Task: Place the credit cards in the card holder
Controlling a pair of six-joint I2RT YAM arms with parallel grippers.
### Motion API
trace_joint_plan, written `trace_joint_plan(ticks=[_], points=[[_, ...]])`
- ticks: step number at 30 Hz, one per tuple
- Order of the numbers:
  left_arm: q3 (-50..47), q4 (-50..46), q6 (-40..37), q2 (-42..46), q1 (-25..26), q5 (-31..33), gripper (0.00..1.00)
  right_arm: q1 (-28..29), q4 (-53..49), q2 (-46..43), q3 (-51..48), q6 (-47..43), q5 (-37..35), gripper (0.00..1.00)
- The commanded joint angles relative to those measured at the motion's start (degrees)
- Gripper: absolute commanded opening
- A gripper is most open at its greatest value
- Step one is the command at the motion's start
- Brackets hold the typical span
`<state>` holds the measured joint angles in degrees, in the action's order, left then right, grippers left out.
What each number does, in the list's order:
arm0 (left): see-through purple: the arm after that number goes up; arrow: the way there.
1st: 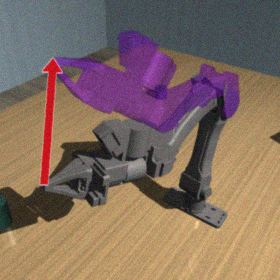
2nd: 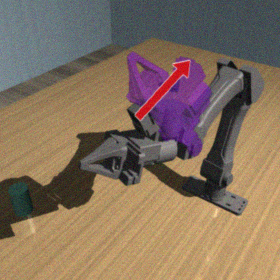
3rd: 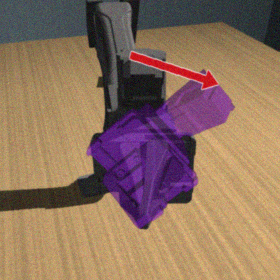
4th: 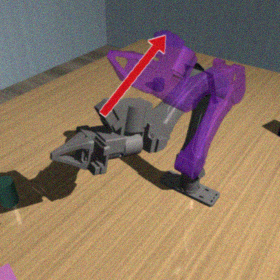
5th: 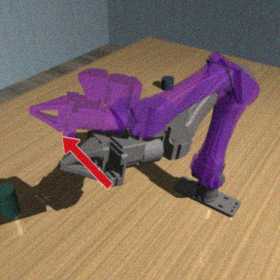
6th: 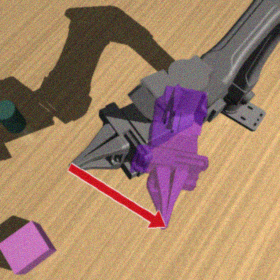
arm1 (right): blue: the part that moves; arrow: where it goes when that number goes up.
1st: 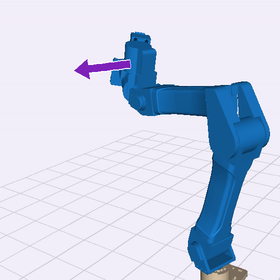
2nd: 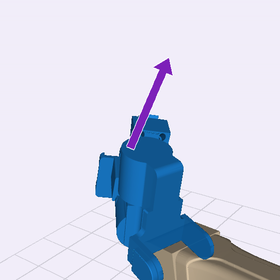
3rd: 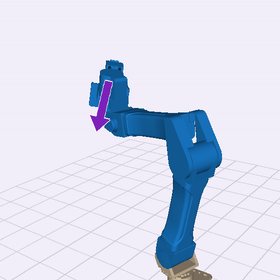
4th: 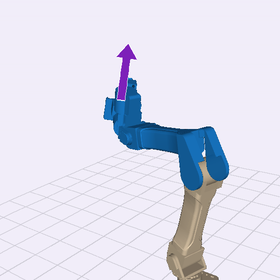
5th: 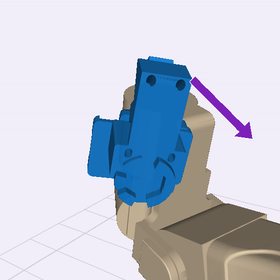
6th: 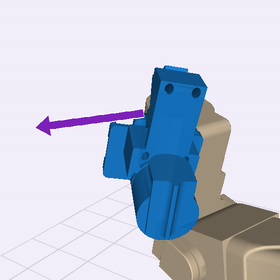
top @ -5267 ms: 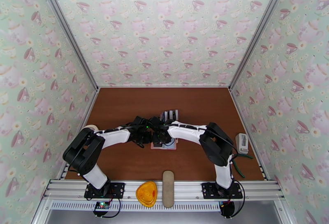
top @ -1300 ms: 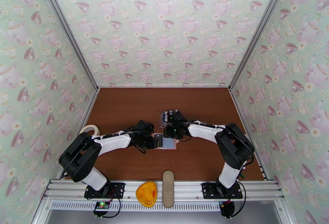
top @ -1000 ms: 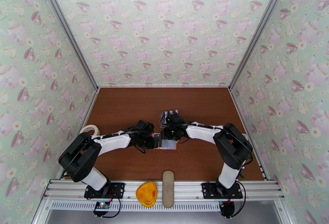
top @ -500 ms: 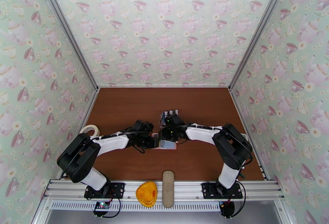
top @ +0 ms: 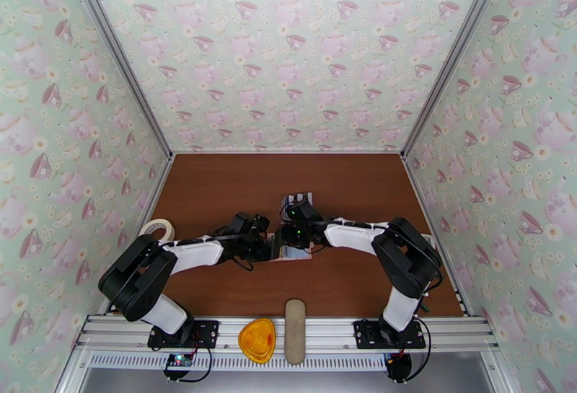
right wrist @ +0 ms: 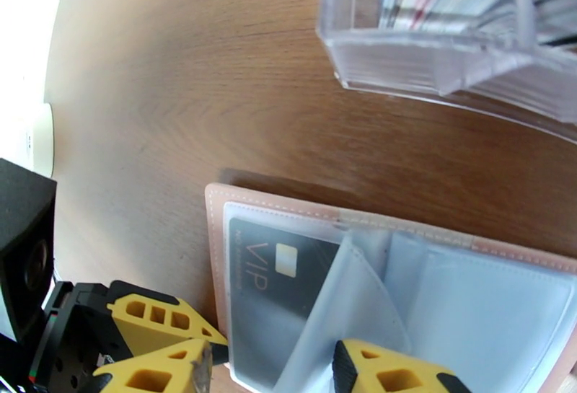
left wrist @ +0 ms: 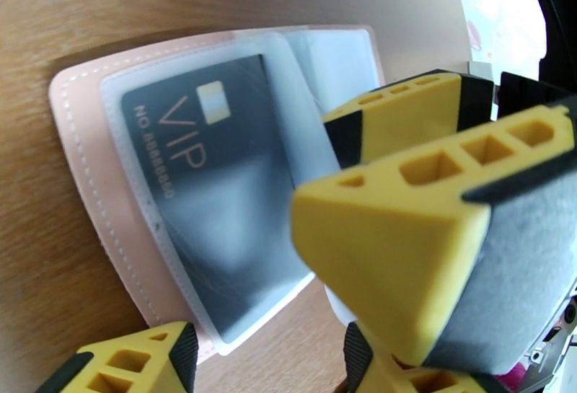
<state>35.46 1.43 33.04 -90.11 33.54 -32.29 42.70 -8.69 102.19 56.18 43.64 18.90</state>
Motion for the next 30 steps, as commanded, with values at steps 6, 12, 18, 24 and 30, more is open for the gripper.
trace_joint_plan(ticks=[6, 12, 18, 24, 30], points=[[-3.2, 8.2, 2.8, 1.4, -1.1, -5.4, 0.62, 0.6, 1.5, 1.4, -1.1, 2.5, 0.4, 0.49], [-2.6, 5.9, 2.3, 0.7, -1.3, -3.7, 0.63, 0.7, 3.0, 1.3, -1.6, 3.4, 1.1, 0.49], [-0.3, -3.0, -1.3, -0.7, -1.1, 2.7, 0.57, 0.7, 7.2, -0.5, -3.1, 5.0, 3.2, 0.49], [2.6, -12.0, -5.1, -0.7, -0.8, 10.1, 0.49, 0.6, 8.1, -3.2, -3.2, 5.4, 3.9, 0.49], [4.4, -15.1, -6.8, -1.5, -0.8, 12.3, 0.41, 0.3, 6.8, -6.8, -2.8, 5.0, 3.6, 0.50]])
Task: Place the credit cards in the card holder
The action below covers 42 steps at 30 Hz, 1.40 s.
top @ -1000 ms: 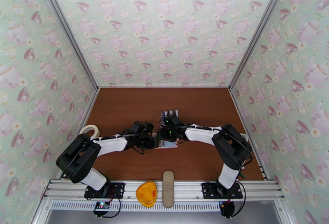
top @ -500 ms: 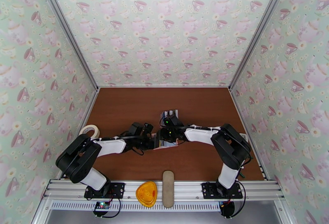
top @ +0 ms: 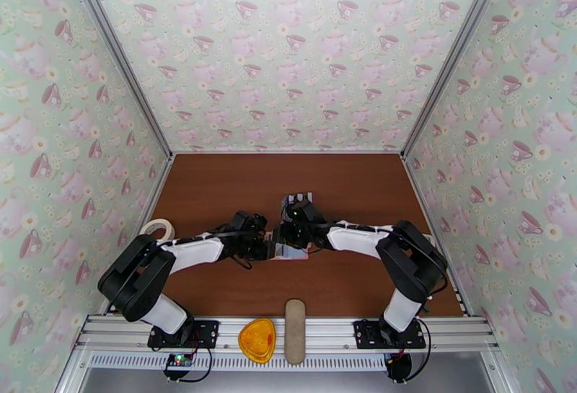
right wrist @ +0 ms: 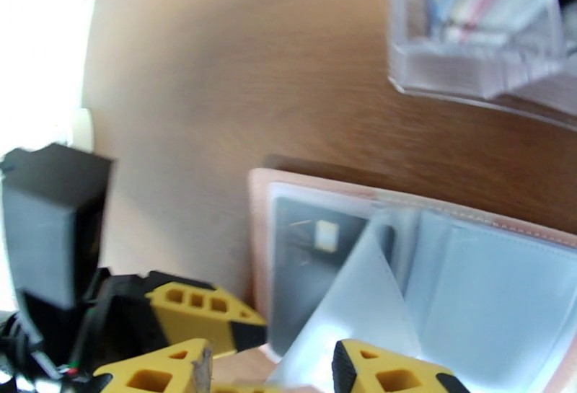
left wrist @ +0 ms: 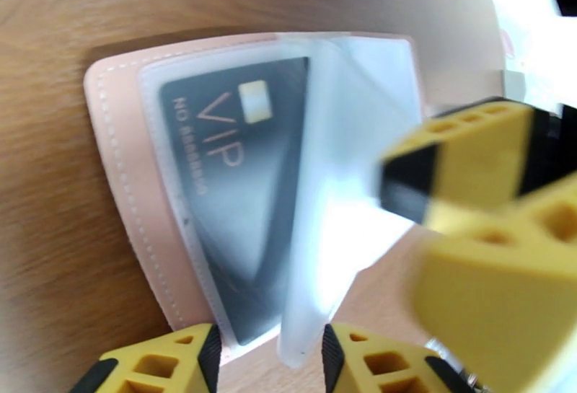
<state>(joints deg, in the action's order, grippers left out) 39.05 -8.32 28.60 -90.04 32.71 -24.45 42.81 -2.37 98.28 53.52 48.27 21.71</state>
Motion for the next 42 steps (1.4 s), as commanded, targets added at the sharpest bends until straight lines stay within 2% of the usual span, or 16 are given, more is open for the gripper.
trace_joint_plan(ticks=[1, 11, 16, 22, 37, 42], points=[[1.1, -5.6, -2.5, -1.6, 0.0, 4.6, 0.41, 0.1, 0.1, -3.5, -0.2, 0.3, 0.6, 0.50], [3.6, -5.8, -4.1, -0.6, 0.1, 3.1, 0.38, -1.0, -2.4, -7.2, -1.4, -1.0, -0.2, 0.51], [4.4, -5.2, -4.2, 0.5, 0.1, 1.8, 0.46, -1.1, -0.6, -6.6, -2.7, -0.3, 0.3, 0.51], [5.7, -5.4, -4.1, 1.7, 0.0, 1.2, 0.46, -1.1, 0.4, -5.8, -3.0, 0.1, 0.8, 0.51], [10.4, -11.4, -6.5, 2.2, -0.7, 6.3, 0.40, -3.0, -0.4, -5.6, -3.9, -0.9, 0.8, 0.48], [12.2, -12.1, -6.4, 0.5, -1.2, 7.0, 0.40, -4.4, -5.9, -7.5, -2.7, -3.2, -2.1, 0.47]])
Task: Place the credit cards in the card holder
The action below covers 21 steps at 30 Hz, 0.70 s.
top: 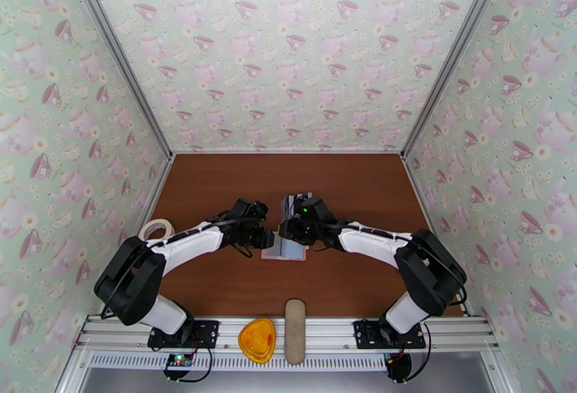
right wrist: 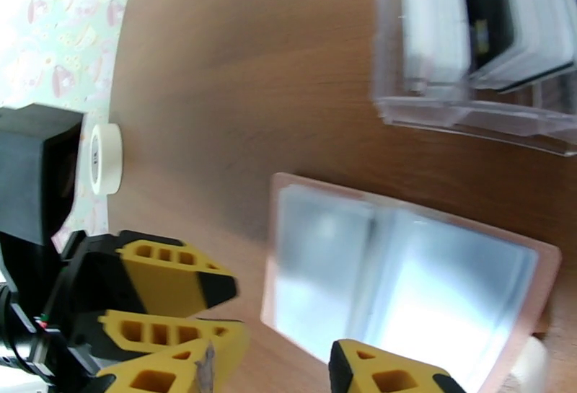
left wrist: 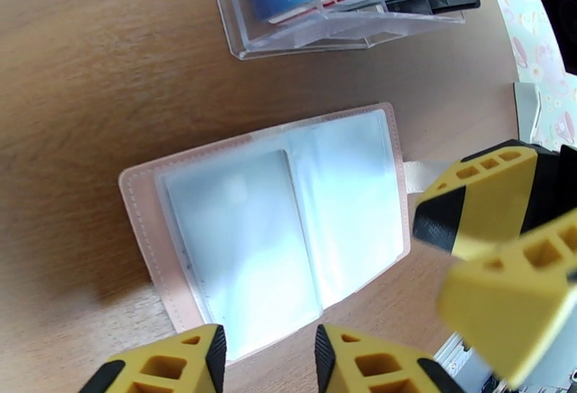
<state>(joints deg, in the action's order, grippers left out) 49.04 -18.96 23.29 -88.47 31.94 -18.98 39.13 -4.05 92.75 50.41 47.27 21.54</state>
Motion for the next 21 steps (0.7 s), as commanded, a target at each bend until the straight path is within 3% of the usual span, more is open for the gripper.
trace_joint_plan(ticks=[1, 21], points=[[2.6, -1.5, -1.0, -1.4, -0.5, 1.6, 0.40, -1.0, -5.1, -2.4, 0.6, -2.5, -2.6, 0.48], [14.4, -2.0, 0.3, -9.5, -2.9, 0.8, 0.42, -6.6, -30.6, -5.4, 15.1, -10.0, -21.7, 0.56]])
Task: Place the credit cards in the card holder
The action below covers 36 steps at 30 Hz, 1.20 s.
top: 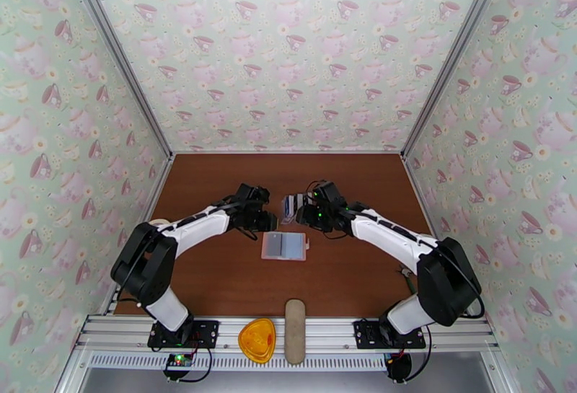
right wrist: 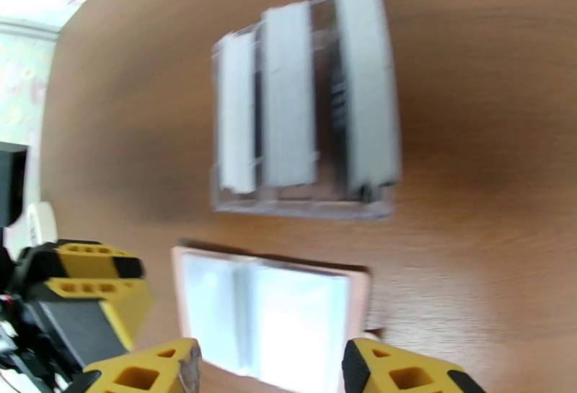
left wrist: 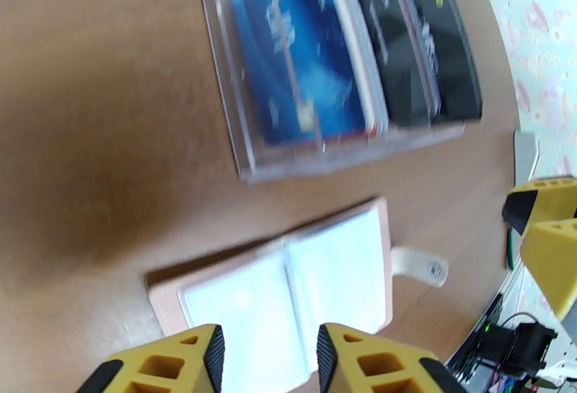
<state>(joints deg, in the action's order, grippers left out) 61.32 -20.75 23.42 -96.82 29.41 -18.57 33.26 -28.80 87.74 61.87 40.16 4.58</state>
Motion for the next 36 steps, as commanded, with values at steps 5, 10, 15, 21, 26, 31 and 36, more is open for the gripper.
trace_joint_plan(ticks=[5, 10, 15, 21, 26, 31, 36], points=[[5.3, -0.8, 0.8, -3.7, -0.6, 0.2, 0.42, -1.2, -9.8, 1.8, 8.5, -6.4, -8.6, 0.56], [8.2, -0.7, 1.6, -6.8, -0.8, -0.6, 0.42, -1.7, -12.4, 5.8, 12.9, -8.7, -10.3, 0.56], [9.7, 0.4, 2.6, -9.6, -1.1, -1.4, 0.42, -1.9, -12.8, 7.8, 15.6, -11.3, -12.8, 0.57], [11.8, 2.2, 4.1, -13.1, -1.6, -3.4, 0.42, -2.1, -13.9, 11.4, 19.0, -13.2, -13.9, 0.57], [13.5, 2.5, 4.7, -15.0, -1.5, -3.8, 0.42, -2.3, -14.3, 13.3, 20.0, -13.8, -14.2, 0.57], [14.4, 3.2, 5.1, -16.2, -1.6, -4.1, 0.42, -2.2, -13.8, 14.1, 19.6, -13.8, -13.5, 0.57], [15.1, 3.9, 5.8, -17.1, -1.5, -5.2, 0.42, -2.2, -13.7, 14.2, 19.3, -13.9, -13.3, 0.57]])
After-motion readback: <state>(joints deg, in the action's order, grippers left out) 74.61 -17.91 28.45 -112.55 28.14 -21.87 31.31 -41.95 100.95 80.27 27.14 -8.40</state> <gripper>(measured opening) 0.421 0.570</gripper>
